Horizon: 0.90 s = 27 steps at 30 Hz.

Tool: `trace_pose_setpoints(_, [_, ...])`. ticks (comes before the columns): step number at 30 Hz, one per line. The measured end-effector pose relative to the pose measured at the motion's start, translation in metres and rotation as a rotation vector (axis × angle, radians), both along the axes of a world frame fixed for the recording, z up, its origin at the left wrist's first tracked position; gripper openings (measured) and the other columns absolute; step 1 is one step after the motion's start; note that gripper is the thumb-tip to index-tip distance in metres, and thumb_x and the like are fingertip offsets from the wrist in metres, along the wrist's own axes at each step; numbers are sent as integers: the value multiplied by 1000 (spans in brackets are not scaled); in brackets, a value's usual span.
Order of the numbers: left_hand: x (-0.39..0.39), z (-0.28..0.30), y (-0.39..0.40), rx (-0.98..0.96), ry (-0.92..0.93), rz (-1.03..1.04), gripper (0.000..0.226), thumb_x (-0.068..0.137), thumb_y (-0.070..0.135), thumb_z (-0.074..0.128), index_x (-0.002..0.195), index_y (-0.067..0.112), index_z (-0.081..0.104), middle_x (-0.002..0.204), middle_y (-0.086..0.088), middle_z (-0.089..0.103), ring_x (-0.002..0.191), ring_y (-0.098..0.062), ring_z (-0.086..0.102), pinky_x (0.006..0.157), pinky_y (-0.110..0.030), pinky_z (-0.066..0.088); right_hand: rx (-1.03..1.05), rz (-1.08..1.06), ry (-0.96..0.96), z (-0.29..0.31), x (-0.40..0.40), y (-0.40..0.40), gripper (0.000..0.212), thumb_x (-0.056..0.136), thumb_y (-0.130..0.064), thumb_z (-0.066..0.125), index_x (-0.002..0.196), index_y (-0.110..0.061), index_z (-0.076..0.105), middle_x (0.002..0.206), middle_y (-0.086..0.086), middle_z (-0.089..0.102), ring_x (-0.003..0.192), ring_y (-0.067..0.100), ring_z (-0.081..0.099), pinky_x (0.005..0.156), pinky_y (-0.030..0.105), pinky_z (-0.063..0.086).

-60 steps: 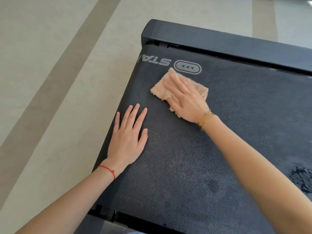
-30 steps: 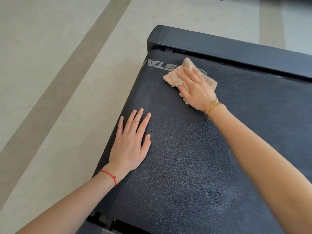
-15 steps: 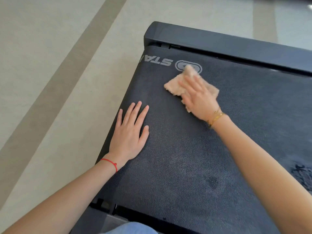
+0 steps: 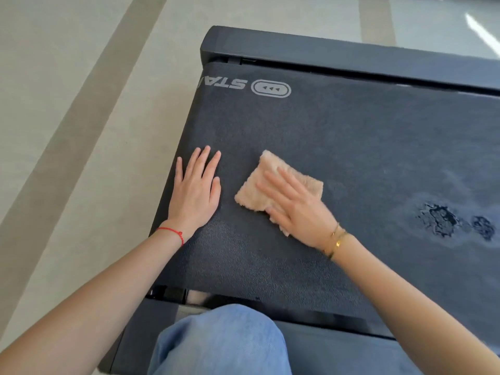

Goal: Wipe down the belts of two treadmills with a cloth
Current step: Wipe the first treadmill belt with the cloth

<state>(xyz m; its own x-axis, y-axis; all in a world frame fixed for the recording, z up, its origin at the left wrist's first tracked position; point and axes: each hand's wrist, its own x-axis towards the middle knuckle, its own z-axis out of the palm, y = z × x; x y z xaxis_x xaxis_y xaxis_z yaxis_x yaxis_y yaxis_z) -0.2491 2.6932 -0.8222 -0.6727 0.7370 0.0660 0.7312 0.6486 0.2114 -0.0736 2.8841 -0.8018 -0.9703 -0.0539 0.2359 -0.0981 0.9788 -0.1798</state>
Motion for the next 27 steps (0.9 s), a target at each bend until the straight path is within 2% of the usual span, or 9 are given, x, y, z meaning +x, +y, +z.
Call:
trace_pose_setpoints(4, [11, 0, -7, -16, -10, -27, 57, 102, 34, 19, 157, 20, 24, 164, -4, 20, 153, -24, 11, 122, -56, 8, -49, -360, -42, 3, -17, 27, 43, 102, -22, 43, 144, -11, 45, 156, 13, 30, 149, 34, 9, 121, 44, 7])
trace_pose_setpoints(7, [24, -1, -16, -1, -11, -48, 58, 102, 35, 18, 157, 20, 23, 165, -4, 19, 153, -23, 9, 122, -56, 7, -19, -173, -53, -7, -8, -13, 34, 98, -16, 41, 124, -8, 62, 151, 15, 39, 146, 40, 19, 118, 58, 15])
trace_pose_setpoints(11, [34, -2, -22, 30, -14, -51, 57, 102, 33, 19, 157, 19, 26, 164, -5, 21, 153, -23, 11, 122, -56, 9, -147, -10, -52, -8, 40, -71, 47, 104, -31, 36, 148, -15, 39, 158, 6, 28, 150, 31, 10, 122, 46, 13])
trace_pose_setpoints(14, [36, -2, -23, 32, -8, -48, 57, 101, 33, 19, 156, 19, 27, 164, -5, 23, 153, -24, 14, 122, -55, 10, -117, -17, -67, -7, 59, -65, 48, 104, -33, 38, 148, -16, 38, 158, 5, 29, 149, 28, 15, 121, 45, 17])
trace_pose_setpoints(17, [36, 0, -22, 33, -14, -48, 58, 101, 34, 17, 156, 19, 27, 164, -5, 23, 153, -24, 14, 122, -55, 9, -96, -301, -47, -8, 49, -23, 52, 101, -35, 36, 148, -14, 38, 158, 9, 29, 149, 27, 18, 121, 45, 14])
trace_pose_setpoints(20, [37, 2, -21, 37, -13, -34, 59, 101, 35, 16, 156, 20, 28, 164, -6, 24, 153, -24, 14, 123, -55, 9, -127, -529, -26, -4, 33, 5, 51, 101, -35, 34, 144, -10, 44, 154, 14, 35, 147, 36, 17, 122, 43, 7])
trace_pose_setpoints(22, [38, 1, -21, 40, -9, -34, 58, 101, 35, 16, 156, 20, 28, 163, -6, 24, 152, -24, 15, 123, -55, 10, -61, -473, -4, -1, 23, -8, 40, 96, -20, 48, 132, -3, 56, 145, 20, 46, 143, 43, 21, 119, 51, 11])
trace_pose_setpoints(24, [39, 0, -22, 46, 1, -36, 58, 101, 33, 18, 156, 19, 29, 163, -6, 25, 152, -25, 16, 122, -55, 10, 42, -207, 61, -4, 26, -41, 32, 86, -6, 59, 118, 0, 63, 139, 21, 52, 141, 43, 26, 116, 55, 14])
trace_pose_setpoints(27, [38, -2, -22, 57, 5, -39, 56, 101, 31, 22, 155, 19, 30, 163, -6, 25, 152, -25, 16, 122, -55, 11, -11, -77, 9, -6, 58, -89, 42, 99, -20, 45, 140, -9, 50, 153, 11, 37, 149, 32, 10, 119, 50, 16])
